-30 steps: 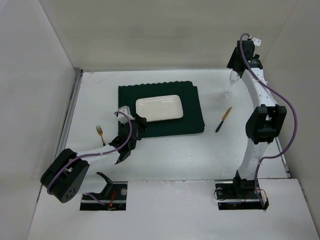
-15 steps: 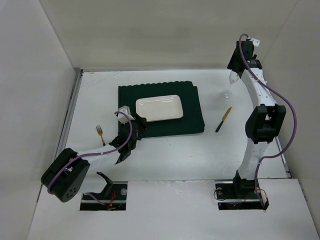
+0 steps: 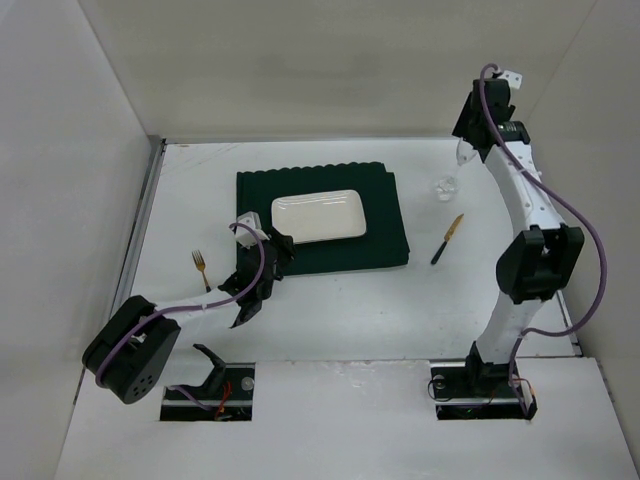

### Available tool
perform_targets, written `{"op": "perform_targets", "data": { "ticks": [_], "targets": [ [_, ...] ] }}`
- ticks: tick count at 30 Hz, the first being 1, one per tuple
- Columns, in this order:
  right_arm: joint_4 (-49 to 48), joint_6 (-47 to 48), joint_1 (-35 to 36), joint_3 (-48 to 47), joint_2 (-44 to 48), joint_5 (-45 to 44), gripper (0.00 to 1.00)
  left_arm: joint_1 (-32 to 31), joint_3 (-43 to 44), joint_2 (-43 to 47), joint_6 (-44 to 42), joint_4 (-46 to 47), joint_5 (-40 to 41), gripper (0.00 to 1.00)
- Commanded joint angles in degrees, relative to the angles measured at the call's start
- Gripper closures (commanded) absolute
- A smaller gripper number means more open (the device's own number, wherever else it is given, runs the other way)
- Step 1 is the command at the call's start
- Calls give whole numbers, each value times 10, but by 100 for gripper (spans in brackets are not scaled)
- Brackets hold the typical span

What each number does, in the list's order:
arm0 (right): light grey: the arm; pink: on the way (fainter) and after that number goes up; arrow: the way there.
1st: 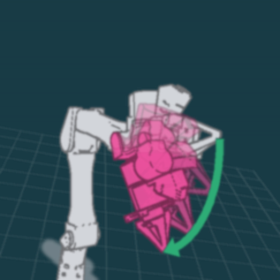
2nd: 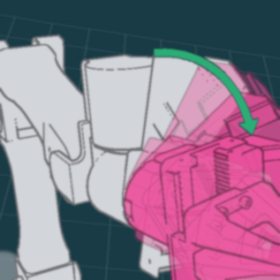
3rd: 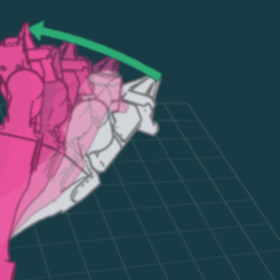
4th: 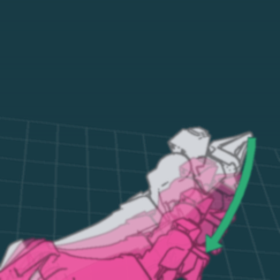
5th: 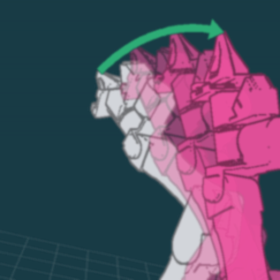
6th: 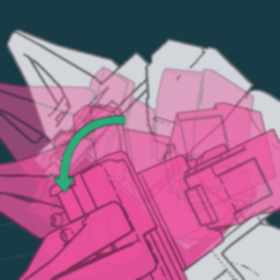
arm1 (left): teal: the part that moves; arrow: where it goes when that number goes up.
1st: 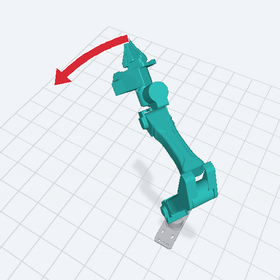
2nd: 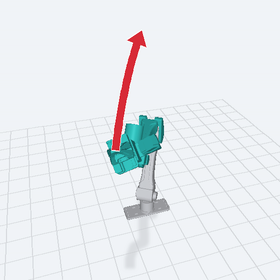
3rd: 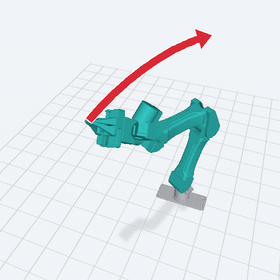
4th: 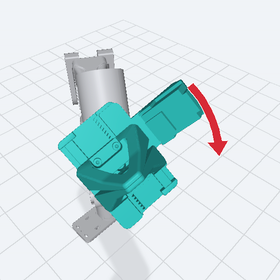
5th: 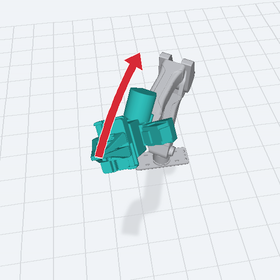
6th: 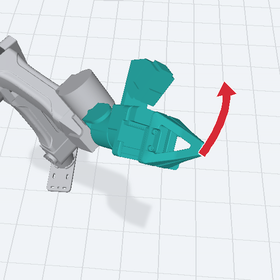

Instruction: Set the dinner table for one person

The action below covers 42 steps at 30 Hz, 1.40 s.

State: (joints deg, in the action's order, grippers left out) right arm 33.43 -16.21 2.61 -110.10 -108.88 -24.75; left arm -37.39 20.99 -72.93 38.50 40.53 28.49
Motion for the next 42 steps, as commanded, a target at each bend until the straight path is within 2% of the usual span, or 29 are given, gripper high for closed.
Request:
{"op": "perform_targets", "data": {
  "ticks": [1, 8, 18, 26, 42],
  "targets": [
    [-46, 1, 39, 4, 71, -1, 45, 2, -1, 3, -3, 28, 5, 59],
    [-71, -2, 118, 8, 74, 25, 45, -3, 2, 0, -4, 28, 5, 59],
    [-76, 6, 194, -68, -10, 20, 45, -2, 0, 2, -8, 28, 9, 59],
    [-79, 5, 205, -94, -52, 18, 44, 3, 0, -1, -4, 28, 4, 59],
    [-89, 20, 209, -95, -78, 0, 44, 3, 1, -1, -4, 28, 3, 59]
  ]
}}
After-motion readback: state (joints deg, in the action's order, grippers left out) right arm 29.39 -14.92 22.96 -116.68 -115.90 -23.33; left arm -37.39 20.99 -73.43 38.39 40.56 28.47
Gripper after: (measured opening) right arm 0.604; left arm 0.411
